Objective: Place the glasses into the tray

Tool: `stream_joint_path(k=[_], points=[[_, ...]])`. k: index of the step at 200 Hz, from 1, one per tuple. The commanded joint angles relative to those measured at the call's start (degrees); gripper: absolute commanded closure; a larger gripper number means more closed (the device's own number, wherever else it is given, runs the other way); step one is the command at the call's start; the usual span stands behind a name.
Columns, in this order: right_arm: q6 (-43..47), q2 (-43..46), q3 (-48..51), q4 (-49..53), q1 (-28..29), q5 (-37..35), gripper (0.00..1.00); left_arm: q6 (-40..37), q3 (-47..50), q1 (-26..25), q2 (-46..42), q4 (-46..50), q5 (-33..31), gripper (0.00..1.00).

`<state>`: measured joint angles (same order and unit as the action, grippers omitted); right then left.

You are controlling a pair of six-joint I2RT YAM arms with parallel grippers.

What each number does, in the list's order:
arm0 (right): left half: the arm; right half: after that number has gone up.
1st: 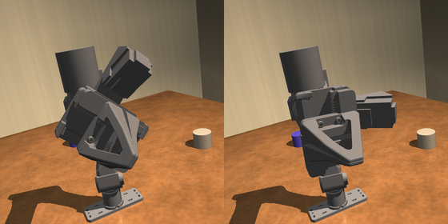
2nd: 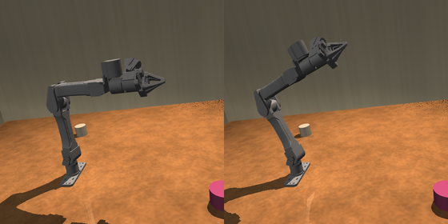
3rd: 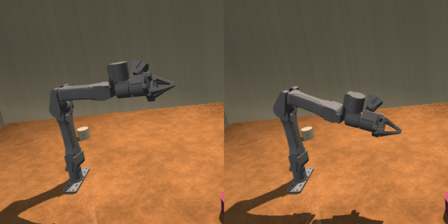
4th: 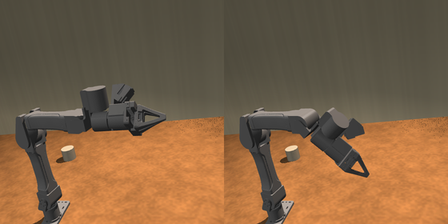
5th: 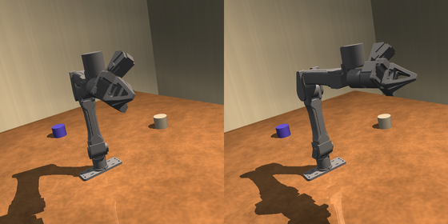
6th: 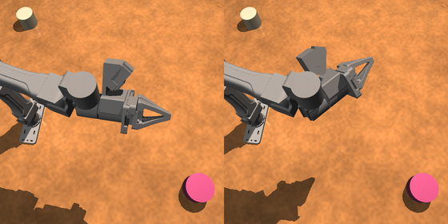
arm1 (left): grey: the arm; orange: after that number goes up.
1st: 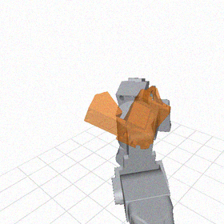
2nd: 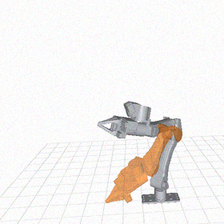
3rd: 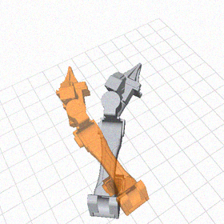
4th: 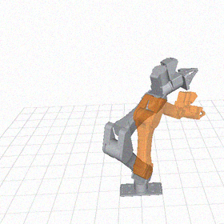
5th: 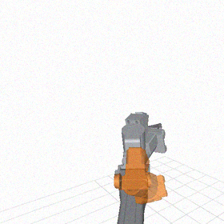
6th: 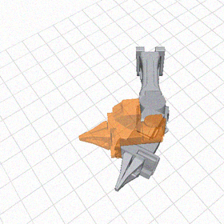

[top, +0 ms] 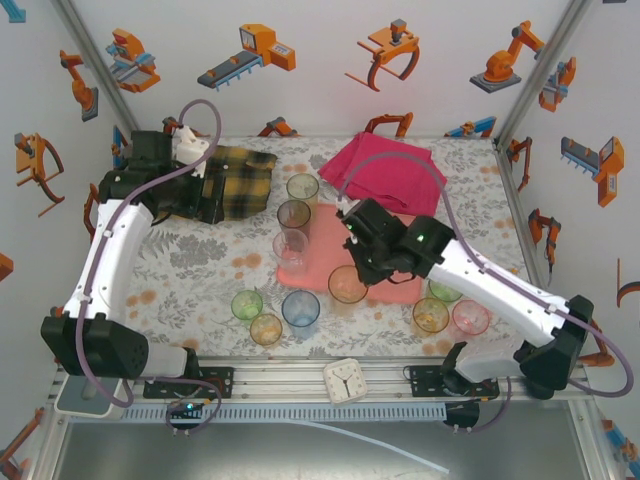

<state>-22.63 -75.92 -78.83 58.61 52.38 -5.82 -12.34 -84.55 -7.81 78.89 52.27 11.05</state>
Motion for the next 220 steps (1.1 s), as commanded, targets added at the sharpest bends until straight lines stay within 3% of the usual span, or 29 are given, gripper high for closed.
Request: stream_joint_path(k=[1,93,154,220], points=[[2.6,-1.9,-4.8,3.5,-3.5,1.2,0.93,-0.3,-1.1,0.1,-1.7,0.7,0.0,0.16],[9.0,-19.0,-20.8,-2.4,-20.5,3.7,0.93,-0.6,-2.1,0.1,-2.9,1.4,2.8,0.15],[12.8,-35.4,-35.8,-3.1,-23.3,5.1,0.93,-0.3,-1.5,0.0,-2.7,1.9,4.6,0.15],[13.8,-44.1,-42.6,-4.0,-24.7,4.7,0.93,0.2,-1.8,0.1,-1.6,1.9,5.6,0.15]])
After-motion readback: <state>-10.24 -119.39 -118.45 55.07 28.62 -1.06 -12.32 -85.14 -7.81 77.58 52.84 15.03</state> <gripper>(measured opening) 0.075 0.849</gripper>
